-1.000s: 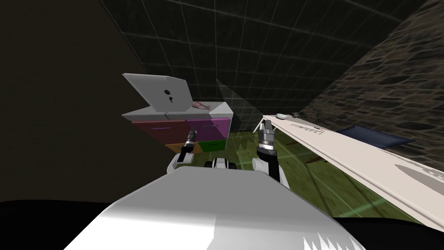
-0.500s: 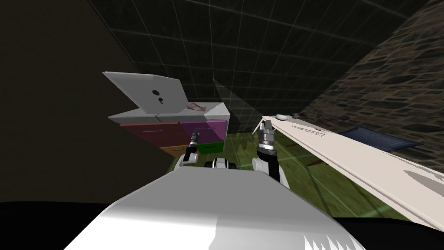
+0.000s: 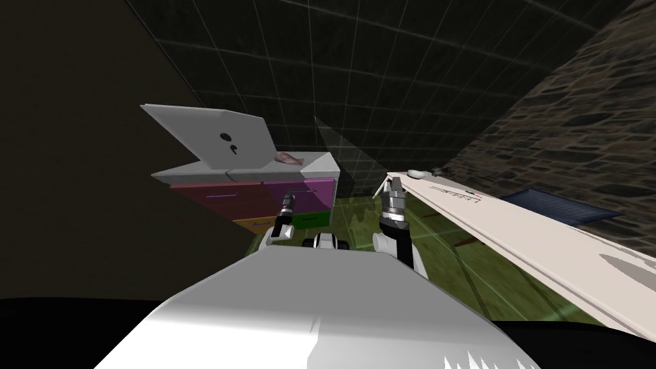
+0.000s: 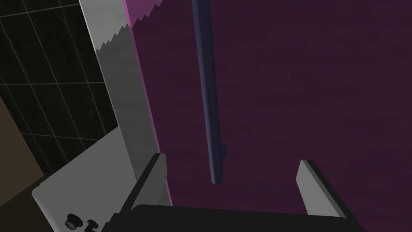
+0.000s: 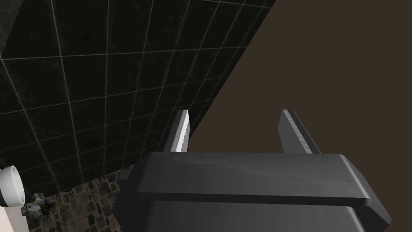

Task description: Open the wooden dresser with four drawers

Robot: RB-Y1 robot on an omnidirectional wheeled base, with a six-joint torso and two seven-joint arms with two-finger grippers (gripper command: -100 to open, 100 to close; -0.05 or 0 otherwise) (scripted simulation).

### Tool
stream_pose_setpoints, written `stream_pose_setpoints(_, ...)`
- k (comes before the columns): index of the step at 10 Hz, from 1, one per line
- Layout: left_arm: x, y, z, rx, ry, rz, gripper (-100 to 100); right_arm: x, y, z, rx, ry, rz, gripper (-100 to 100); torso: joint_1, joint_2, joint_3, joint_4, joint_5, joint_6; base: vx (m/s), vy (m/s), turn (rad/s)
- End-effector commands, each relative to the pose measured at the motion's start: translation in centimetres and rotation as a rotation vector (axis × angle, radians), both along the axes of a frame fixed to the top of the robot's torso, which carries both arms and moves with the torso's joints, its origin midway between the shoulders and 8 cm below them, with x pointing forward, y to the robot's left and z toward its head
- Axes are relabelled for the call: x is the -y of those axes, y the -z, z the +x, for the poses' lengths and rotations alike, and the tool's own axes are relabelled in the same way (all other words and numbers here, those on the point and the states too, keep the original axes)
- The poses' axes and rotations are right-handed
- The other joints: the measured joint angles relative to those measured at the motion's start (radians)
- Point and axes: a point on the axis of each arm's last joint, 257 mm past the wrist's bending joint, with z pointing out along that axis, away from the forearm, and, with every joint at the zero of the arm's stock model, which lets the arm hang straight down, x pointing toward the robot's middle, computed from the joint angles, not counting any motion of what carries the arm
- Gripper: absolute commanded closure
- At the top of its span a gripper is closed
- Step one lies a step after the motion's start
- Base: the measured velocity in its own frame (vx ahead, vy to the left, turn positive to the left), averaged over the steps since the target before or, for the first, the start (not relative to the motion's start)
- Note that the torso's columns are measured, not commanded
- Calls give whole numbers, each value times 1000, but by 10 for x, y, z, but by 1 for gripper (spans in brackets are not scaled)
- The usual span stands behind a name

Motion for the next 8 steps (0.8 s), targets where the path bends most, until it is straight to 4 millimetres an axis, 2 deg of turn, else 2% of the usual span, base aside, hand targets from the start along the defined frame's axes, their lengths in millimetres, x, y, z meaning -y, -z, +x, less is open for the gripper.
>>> stream_pose_setpoints(1, 1, 5, 0, -2, 2, -2, 100, 0, 0, 0, 0, 0, 0, 0, -1, 5, 3, 2, 0, 0, -23, 3, 13)
stream_pose_setpoints(2, -5, -4, -9, 22, 27, 5, 100, 0, 0, 0, 0, 0, 0, 0, 2, -1, 1, -5, 4, 1, -4, -72, 155)
stream_pose_setpoints(3, -7, -4, -15, 21, 39, 6, 100, 0, 0, 0, 0, 0, 0, 0, 3, -4, -2, -3, 1, -5, -1, -128, 194)
stream_pose_setpoints(8, -15, -3, -41, 6, 110, 4, 100, 0, 0, 0, 0, 0, 0, 0, 5, 0, 0, -1, 2, -3, 8, -91, 143)
